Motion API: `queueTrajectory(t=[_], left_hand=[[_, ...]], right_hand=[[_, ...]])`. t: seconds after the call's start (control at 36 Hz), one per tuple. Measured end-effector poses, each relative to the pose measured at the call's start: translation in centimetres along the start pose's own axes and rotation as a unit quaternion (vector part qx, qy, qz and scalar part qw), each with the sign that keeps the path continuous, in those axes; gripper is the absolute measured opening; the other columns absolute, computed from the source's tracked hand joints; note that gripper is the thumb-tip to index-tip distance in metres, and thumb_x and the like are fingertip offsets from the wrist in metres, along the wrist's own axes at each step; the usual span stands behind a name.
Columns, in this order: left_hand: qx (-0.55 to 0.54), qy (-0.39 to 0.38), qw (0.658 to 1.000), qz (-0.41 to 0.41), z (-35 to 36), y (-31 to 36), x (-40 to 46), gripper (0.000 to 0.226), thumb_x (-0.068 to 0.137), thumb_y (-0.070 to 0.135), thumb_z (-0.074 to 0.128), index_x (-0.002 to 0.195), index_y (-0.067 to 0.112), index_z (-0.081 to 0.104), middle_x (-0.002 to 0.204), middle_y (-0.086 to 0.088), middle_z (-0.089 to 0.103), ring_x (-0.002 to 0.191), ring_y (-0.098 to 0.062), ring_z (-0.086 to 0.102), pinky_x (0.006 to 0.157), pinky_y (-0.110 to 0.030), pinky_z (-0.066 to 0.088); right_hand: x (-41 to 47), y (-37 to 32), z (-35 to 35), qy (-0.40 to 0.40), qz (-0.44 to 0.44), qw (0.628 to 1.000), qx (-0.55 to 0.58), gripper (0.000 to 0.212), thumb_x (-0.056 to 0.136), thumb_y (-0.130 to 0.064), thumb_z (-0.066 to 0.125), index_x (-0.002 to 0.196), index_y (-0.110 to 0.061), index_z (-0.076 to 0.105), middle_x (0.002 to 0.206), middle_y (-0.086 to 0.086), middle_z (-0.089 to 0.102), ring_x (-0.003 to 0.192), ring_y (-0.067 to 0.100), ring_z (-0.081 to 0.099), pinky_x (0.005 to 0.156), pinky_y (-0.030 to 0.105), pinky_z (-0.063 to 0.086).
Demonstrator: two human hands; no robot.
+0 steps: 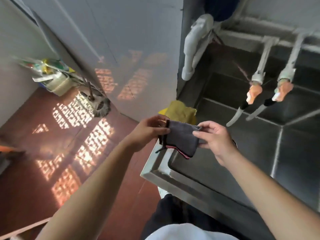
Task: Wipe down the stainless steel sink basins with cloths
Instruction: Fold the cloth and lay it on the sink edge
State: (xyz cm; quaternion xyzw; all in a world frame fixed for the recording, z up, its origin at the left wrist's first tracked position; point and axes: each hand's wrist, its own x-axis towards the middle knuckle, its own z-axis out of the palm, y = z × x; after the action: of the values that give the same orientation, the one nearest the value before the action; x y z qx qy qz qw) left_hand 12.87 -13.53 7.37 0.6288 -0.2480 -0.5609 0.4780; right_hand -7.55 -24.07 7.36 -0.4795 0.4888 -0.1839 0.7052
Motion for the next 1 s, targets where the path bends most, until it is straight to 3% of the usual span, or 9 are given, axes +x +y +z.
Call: queueTrajectory(t=[0.11,0.28,0.33,0.39,0.44,0.56,0.64,0.81,1.0], left_hand=[[-0.007,-0.022,0.999,-0.042,-1.2,1.1,4.5,0.034,0.087,-0.006,0.065,0.084,0.028,0.068,0.080,0.001,0.061,0.076,-0.022,0.054,0.064,-0.031,0.044],[0.034,0.004,0.997,-0.063,-1.9,3.5,10.6,0.022,0.089,0.001,0.067,0.099,0.019,0.064,0.087,0.001,0.068,0.077,-0.013,0.064,0.061,-0.028,0.053],[0.051,0.034,0.996,-0.061,-1.8,3.5,12.6,0.026,0.089,0.000,0.067,0.106,0.019,0.066,0.103,-0.003,0.068,0.089,-0.017,0.063,0.064,-0.028,0.054],[0.066,0.083,0.993,-0.059,-1.3,2.8,14.1,0.043,0.089,0.001,0.067,0.127,0.020,0.059,0.131,-0.002,0.055,0.111,-0.020,0.057,0.079,-0.030,0.052],[0.133,0.118,0.982,-0.058,-0.7,1.7,14.4,0.059,0.091,0.006,0.067,0.143,0.022,0.047,0.139,0.004,0.040,0.123,-0.018,0.047,0.096,-0.031,0.043],[0.277,0.072,0.956,-0.069,1.0,-1.4,12.1,0.067,0.086,0.022,0.071,0.147,0.019,0.043,0.143,-0.010,0.048,0.129,-0.028,0.049,0.114,-0.045,0.037],[0.367,0.060,0.926,-0.068,1.6,-3.5,9.0,0.078,0.079,0.042,0.066,0.150,0.021,0.040,0.155,-0.004,0.037,0.140,-0.022,0.038,0.118,-0.038,0.031],[0.521,0.020,0.853,-0.002,3.0,-6.8,2.8,0.077,0.085,0.056,0.053,0.155,0.035,0.027,0.165,0.003,0.018,0.153,-0.024,0.011,0.122,-0.047,0.019],[0.485,-0.046,0.871,0.065,8.2,-6.7,-1.4,0.080,0.094,0.053,0.056,0.158,0.026,0.017,0.166,0.004,0.015,0.153,-0.019,0.010,0.125,-0.042,0.014]], right_hand=[[3.8,0.0,0.5,0.021,0.034,0.999,0.030,0.016,0.087,0.002,0.065,0.090,-0.013,0.063,0.084,0.002,0.069,0.078,0.021,0.065,0.071,0.045,0.059],[9.5,-0.5,0.1,0.011,0.060,0.996,0.070,0.013,0.089,-0.003,0.065,0.092,-0.016,0.064,0.088,0.005,0.067,0.073,0.019,0.065,0.058,0.034,0.056],[11.8,0.0,-0.1,0.034,0.076,0.994,0.075,0.015,0.090,-0.006,0.065,0.102,-0.015,0.065,0.095,0.007,0.068,0.081,0.020,0.066,0.060,0.034,0.057],[14.0,1.1,-0.2,0.087,0.077,0.992,0.044,0.037,0.088,-0.015,0.069,0.124,-0.018,0.059,0.114,0.003,0.065,0.098,0.020,0.065,0.072,0.036,0.057],[14.9,2.5,-0.5,0.118,0.054,0.990,-0.060,0.059,0.086,-0.027,0.072,0.140,-0.027,0.048,0.133,-0.003,0.053,0.118,0.018,0.056,0.092,0.033,0.048],[12.7,5.1,-1.2,0.083,0.025,0.981,-0.172,0.064,0.086,-0.039,0.070,0.145,-0.031,0.045,0.149,0.001,0.048,0.136,0.020,0.045,0.106,0.031,0.040],[9.4,7.1,-2.6,0.025,0.012,0.966,-0.255,0.062,0.088,-0.040,0.066,0.146,-0.028,0.046,0.158,-0.002,0.037,0.145,0.015,0.034,0.115,0.030,0.029],[2.4,9.2,-5.5,0.017,0.032,0.905,-0.424,0.063,0.091,-0.049,0.058,0.149,-0.033,0.038,0.164,-0.003,0.021,0.151,0.017,0.019,0.120,0.043,0.023],[-6.8,9.2,-7.9,0.122,0.035,0.888,-0.442,0.064,0.092,-0.051,0.056,0.150,-0.033,0.037,0.164,-0.003,0.020,0.151,0.017,0.018,0.120,0.044,0.023]])
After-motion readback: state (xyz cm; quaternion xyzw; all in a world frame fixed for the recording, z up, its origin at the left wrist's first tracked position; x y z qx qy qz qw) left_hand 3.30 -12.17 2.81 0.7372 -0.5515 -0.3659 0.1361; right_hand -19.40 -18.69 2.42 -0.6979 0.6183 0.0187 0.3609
